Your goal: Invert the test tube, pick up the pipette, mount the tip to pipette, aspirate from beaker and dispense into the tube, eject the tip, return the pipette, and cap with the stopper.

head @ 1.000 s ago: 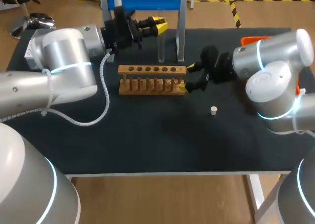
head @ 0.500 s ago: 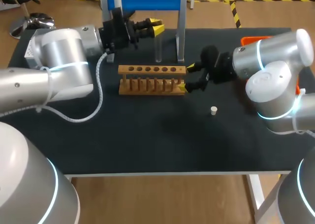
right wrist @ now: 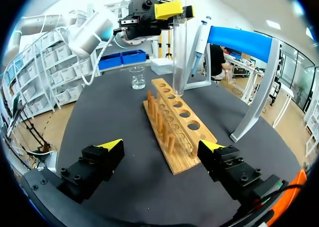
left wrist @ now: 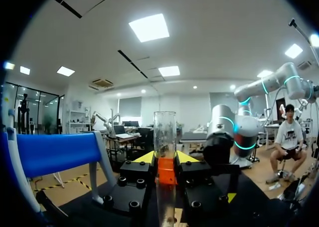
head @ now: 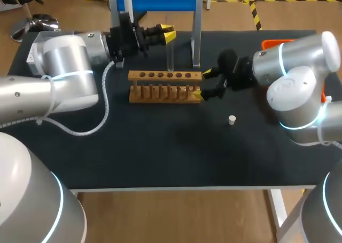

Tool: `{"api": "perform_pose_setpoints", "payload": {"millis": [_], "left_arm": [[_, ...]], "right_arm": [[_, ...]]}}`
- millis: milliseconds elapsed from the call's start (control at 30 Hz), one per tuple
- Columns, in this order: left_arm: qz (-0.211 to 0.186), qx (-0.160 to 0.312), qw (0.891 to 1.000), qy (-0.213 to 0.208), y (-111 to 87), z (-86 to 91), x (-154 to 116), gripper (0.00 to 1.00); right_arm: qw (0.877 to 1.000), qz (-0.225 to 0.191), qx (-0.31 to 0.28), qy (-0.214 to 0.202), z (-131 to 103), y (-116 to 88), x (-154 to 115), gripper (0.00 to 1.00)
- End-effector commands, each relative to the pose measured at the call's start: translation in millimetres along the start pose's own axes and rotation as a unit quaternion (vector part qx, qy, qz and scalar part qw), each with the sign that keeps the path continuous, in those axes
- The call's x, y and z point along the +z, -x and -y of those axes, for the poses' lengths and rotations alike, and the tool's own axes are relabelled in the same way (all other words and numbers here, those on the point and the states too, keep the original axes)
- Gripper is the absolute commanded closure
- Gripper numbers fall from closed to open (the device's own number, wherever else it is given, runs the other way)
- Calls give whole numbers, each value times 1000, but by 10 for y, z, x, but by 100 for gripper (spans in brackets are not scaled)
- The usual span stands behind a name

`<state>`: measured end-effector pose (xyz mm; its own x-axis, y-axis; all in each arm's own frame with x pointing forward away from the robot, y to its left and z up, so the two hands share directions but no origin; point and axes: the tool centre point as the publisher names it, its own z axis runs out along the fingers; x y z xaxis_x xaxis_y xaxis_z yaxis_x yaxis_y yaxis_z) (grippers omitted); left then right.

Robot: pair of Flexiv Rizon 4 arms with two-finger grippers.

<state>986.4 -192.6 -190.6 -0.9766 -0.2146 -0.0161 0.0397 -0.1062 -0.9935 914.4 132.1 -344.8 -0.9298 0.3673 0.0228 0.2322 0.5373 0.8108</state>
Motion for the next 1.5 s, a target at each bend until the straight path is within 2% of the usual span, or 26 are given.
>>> {"api": "perform_pose_setpoints", "payload": {"millis": [33,333,1000,1500], "left_arm": [[4,-1,1000,-3,-43,-41,0,100],[5,-1,1000,-2,-103,-84,17,100],[-3,-5,1000,2,-91,-168,78,100],[5,-3,1000,11,-128,-245,22,100]], "right_arm": [[1000,0,0,0,5,-1,-11,0],[1000,0,0,0,5,-1,-11,0],[1000,0,0,0,5,-1,-11,0],[1000,0,0,0,5,-1,-11,0]]}}
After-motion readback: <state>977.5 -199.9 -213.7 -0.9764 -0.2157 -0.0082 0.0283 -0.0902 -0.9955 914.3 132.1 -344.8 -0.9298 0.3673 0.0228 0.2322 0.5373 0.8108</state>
